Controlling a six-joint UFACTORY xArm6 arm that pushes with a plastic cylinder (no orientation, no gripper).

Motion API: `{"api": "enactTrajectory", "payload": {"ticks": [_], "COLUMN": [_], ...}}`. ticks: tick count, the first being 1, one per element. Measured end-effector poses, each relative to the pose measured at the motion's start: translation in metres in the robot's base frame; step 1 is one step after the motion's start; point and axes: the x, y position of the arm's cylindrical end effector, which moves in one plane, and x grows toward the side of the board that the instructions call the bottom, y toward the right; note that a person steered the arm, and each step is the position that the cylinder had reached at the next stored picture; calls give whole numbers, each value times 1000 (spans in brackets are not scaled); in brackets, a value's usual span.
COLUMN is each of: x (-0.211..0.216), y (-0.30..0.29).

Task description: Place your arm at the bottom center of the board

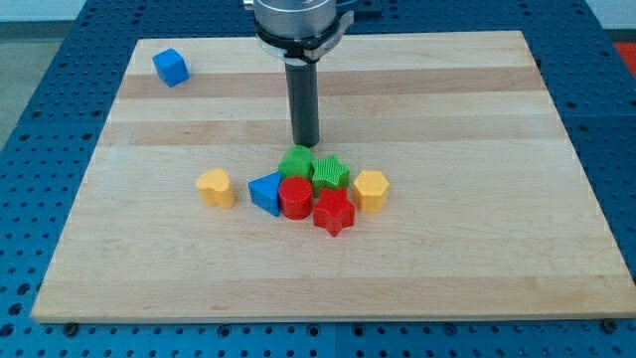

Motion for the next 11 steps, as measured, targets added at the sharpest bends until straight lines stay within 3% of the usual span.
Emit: {"api": "enactTrajectory", "payload": {"ticks": [1,2,3,4,5,6,7,8,9,11], "x": [-31,-95,-127,-127,-73,11,13,97,130,195], "y": [1,9,42,64,95,123,128,155,152,75]}}
